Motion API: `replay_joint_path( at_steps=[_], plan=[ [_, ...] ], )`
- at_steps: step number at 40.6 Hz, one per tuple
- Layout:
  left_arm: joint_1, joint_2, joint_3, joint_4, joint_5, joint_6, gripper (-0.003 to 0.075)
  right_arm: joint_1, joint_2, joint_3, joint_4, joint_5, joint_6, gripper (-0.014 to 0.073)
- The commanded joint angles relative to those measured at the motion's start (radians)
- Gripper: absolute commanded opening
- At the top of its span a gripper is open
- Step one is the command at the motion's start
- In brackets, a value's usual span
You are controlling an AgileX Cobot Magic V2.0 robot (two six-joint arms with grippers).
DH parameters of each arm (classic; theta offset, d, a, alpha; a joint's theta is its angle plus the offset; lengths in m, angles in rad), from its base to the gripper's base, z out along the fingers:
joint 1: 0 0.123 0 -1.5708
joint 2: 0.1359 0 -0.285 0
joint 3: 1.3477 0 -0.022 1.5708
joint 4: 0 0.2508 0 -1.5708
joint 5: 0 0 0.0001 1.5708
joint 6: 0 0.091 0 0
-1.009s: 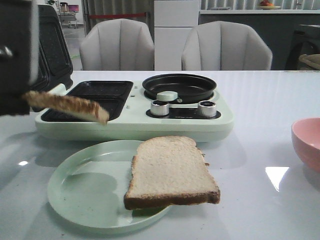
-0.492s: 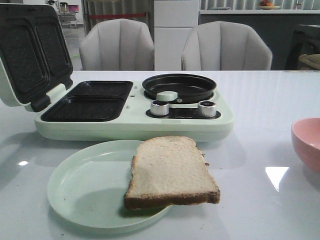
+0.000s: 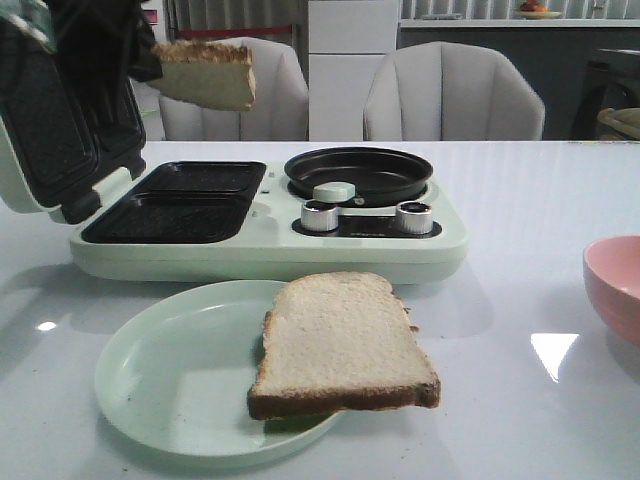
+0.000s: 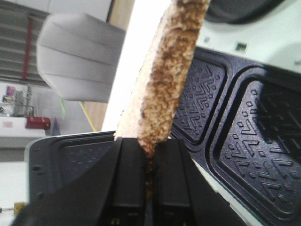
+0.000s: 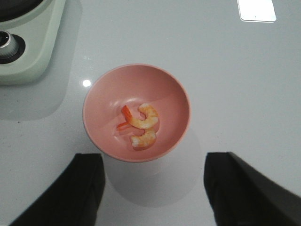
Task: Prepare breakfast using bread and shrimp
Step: 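Lift the bread with the left gripper and lay it on the press plate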
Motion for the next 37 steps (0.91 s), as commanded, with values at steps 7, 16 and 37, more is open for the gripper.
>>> replay_joint_path(
  at_steps=[7,16,37],
  plan=[
    [0.075,0.168,-0.224,0.032,0.000,-0.012,0.0099,0.002,0.001,-0.027,-0.007,-0.064,-0.002,0.0556],
    [0.111,0.305,-0.386,0.032,-0.031,-0.012,0.0099,0.002,0.001,-0.027,-0.007,-0.064,-0.002,0.0556],
    [0.123,0.398,-0.351,0.032,-0.034,-0.012,0.0306,0.002,0.001,-0.027,-0.007,-0.064,-0.002,0.0556]
  ],
)
